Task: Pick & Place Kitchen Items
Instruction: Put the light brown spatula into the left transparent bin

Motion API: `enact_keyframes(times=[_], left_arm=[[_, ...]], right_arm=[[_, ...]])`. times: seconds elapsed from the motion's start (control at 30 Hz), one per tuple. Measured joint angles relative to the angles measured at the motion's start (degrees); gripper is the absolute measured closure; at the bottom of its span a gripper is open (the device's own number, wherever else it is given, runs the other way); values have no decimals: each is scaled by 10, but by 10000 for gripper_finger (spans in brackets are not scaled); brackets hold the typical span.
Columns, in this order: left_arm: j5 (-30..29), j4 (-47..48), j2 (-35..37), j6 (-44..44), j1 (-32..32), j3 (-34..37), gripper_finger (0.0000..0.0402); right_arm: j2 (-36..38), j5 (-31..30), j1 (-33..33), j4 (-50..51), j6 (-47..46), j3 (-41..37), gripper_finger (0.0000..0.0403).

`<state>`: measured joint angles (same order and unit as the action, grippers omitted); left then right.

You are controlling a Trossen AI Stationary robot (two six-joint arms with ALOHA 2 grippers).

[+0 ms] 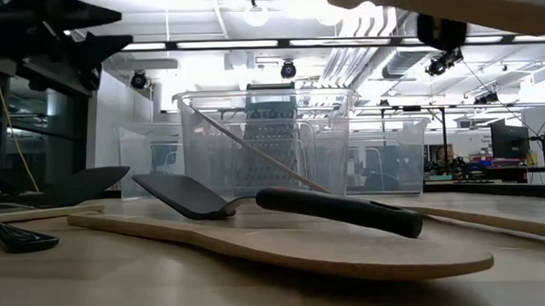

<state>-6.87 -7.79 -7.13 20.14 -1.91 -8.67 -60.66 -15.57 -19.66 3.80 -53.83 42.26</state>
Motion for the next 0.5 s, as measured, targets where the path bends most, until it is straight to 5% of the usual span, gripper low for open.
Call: enact_keyframes(times=[0.5], left_arm=[[1, 1, -322, -21, 0, -211, 225]], right_arm=[[0, 10, 121, -197, 167, 0, 322]])
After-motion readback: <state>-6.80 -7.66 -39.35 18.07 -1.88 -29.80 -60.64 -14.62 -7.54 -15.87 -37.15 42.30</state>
